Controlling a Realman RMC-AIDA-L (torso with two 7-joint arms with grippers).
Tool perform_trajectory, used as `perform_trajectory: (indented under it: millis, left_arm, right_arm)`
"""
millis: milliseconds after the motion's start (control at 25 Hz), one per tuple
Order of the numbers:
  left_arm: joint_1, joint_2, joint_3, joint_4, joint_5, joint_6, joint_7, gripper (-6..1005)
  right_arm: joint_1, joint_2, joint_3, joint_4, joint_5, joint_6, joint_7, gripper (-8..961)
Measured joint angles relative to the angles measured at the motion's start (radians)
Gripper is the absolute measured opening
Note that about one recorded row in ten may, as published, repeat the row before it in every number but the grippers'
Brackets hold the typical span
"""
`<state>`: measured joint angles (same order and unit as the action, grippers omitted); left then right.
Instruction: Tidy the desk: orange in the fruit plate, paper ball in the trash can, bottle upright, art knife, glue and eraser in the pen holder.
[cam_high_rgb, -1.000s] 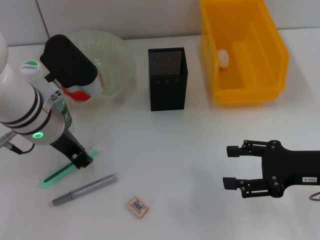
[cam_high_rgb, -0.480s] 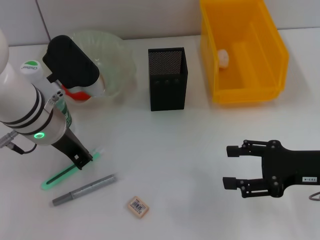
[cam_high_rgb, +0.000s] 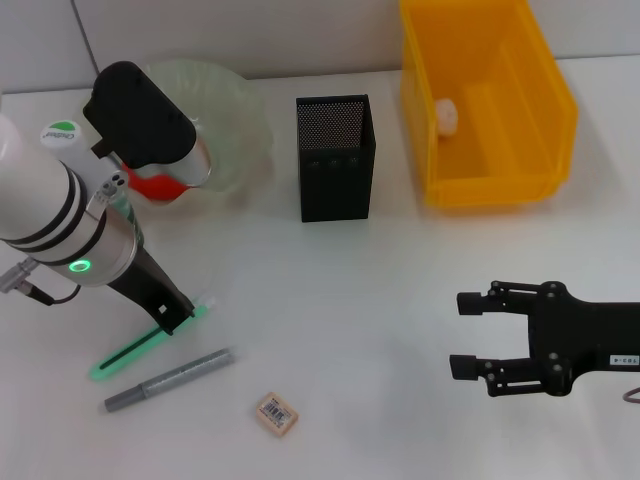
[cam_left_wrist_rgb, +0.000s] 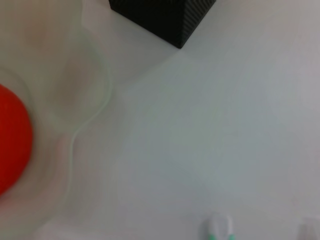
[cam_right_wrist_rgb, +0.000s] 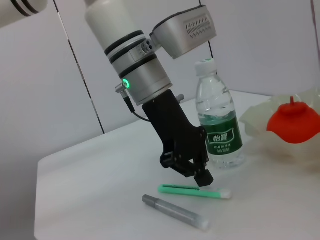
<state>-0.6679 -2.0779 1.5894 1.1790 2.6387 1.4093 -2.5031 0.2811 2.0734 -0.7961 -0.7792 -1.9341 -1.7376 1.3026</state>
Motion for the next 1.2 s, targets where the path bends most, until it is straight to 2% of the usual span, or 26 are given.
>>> perform_trajectory:
  millis: [120,240,520,1160,1200]
  left_arm:
    - [0.005,0.002,-0.001,0.021,0.006,0.002,-0.002,-1]
    - [0.016,0.002,0.001,0.053,0.003,0.016,-0.010,32]
    - [0.012,-0.001,0.010,0.035,0.008,0.025,-0.018,108]
    - [0.000,-0.001,0.001,-0.018,0.009,-0.012,-0.007,453]
    - [0.000,-0.001,0.001,-0.019,0.009,-0.013,-0.007,451]
  right_arm:
    - [-0.001,-0.001,0.000,-0.002,0.000,-0.001,0.005,802]
    - [-0.001,-0.001,0.000,-0.006,0.000,-0.003,0.006,802]
    - [0.003,-0.001,0.000,-0.004,0.000,-0.003,0.006,802]
    - [0.007,0.001,-0.002,-0.002,0.000,-0.004,0.006,802]
    - [0.007,0.001,-0.002,-0.002,0.000,-0.003,0.006,802]
